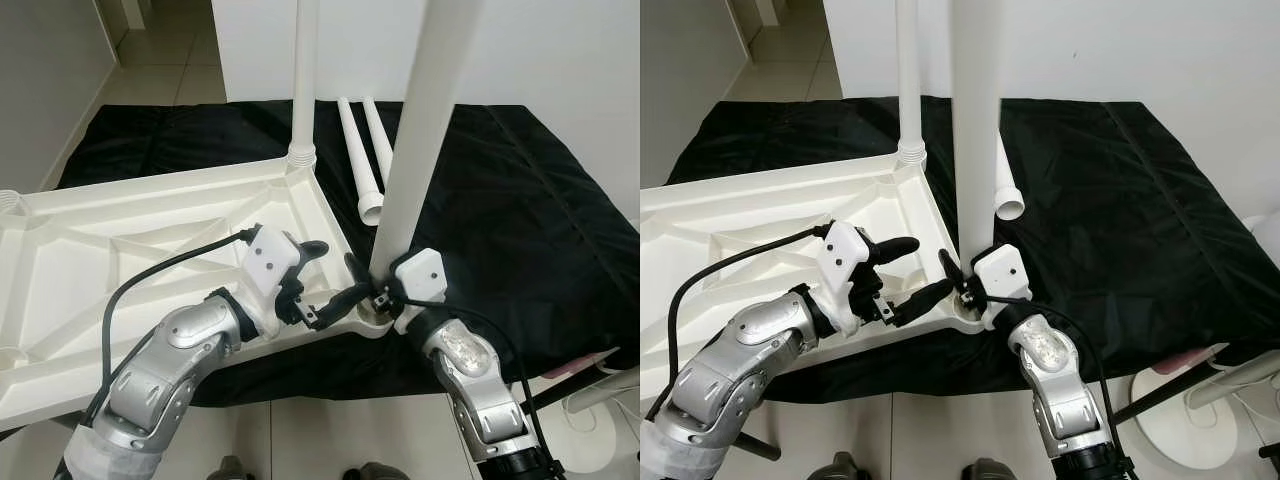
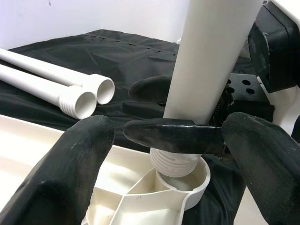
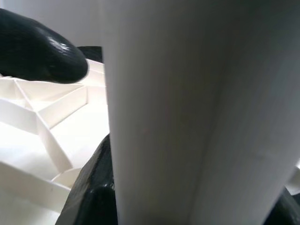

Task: Building children table

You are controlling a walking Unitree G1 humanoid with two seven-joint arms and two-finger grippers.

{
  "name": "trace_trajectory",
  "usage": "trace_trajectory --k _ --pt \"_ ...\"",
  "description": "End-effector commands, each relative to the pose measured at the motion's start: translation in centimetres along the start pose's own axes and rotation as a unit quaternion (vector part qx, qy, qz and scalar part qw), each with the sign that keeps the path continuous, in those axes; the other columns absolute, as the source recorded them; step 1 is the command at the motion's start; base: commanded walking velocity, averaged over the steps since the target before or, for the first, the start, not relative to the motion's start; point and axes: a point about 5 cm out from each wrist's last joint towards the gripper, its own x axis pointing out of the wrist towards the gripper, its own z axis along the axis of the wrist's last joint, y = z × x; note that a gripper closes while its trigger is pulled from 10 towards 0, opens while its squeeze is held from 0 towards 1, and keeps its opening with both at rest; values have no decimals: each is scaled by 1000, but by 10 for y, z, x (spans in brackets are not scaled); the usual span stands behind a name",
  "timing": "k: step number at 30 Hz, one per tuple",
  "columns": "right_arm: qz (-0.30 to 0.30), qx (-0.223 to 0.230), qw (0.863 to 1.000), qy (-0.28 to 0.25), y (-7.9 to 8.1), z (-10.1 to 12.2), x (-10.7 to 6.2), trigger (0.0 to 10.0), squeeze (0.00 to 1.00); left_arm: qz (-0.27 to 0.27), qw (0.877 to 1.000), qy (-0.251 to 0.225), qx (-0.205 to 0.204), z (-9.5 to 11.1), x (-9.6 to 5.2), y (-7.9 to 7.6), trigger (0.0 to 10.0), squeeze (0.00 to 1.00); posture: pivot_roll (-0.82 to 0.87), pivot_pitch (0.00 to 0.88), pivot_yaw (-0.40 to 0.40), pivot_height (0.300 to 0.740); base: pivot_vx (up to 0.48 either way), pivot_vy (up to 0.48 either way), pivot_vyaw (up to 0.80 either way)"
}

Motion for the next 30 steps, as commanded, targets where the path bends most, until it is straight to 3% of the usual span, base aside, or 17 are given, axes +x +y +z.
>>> trace_trajectory --k 1,9,15,24,30 --pt "19 11 998 63 6 -25 -9 10000 0 9 1000 14 0 -3 0 0 10000 0 4 46 -7 740 0 0 0" --pt "34 7 998 58 7 -27 -11 10000 0 10 1000 18 0 -3 -1 0 10000 0 5 49 -6 740 0 0 0" --pt "57 7 998 37 17 -24 -8 10000 0 10 1000 18 3 -2 0 0 10000 0 13 51 -8 740 0 0 0" --pt "41 23 999 9 22 -19 -5 10000 0 14 1000 15 5 1 2 0 10000 0 20 54 -11 740 0 0 0" --pt "29 36 999 -3 24 -19 -7 10000 0 -32 998 45 10 -8 -11 -5 10000 0 21 60 -11 740 0 0 0"
